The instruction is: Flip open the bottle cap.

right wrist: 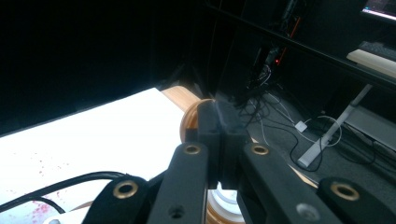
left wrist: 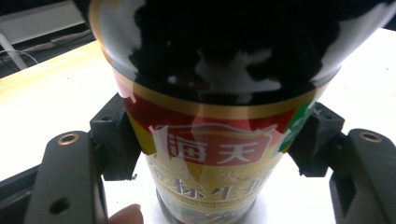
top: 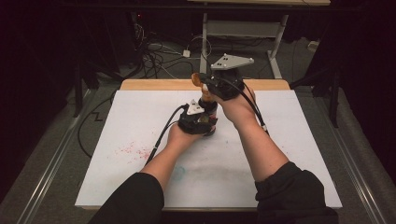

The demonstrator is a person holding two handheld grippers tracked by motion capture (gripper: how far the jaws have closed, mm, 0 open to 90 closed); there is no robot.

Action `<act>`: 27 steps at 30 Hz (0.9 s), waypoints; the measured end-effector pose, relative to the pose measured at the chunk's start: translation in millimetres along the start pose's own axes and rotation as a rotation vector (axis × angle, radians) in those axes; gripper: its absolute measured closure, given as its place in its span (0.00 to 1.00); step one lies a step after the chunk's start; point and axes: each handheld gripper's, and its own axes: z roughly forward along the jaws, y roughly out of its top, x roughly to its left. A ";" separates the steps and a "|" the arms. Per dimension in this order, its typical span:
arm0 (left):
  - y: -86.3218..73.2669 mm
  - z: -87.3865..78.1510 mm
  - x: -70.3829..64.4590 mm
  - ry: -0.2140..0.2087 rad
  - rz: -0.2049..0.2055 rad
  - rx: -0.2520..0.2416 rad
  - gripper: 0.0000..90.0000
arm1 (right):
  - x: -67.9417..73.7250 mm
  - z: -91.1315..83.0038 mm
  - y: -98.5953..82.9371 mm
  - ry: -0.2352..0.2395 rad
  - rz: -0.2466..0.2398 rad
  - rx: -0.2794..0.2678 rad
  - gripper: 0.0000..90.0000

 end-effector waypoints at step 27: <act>4.1 -5.6 5.7 -0.019 -0.056 0.038 0.06 | -29.6 -26.9 -40.8 -0.022 0.100 -0.050 0.22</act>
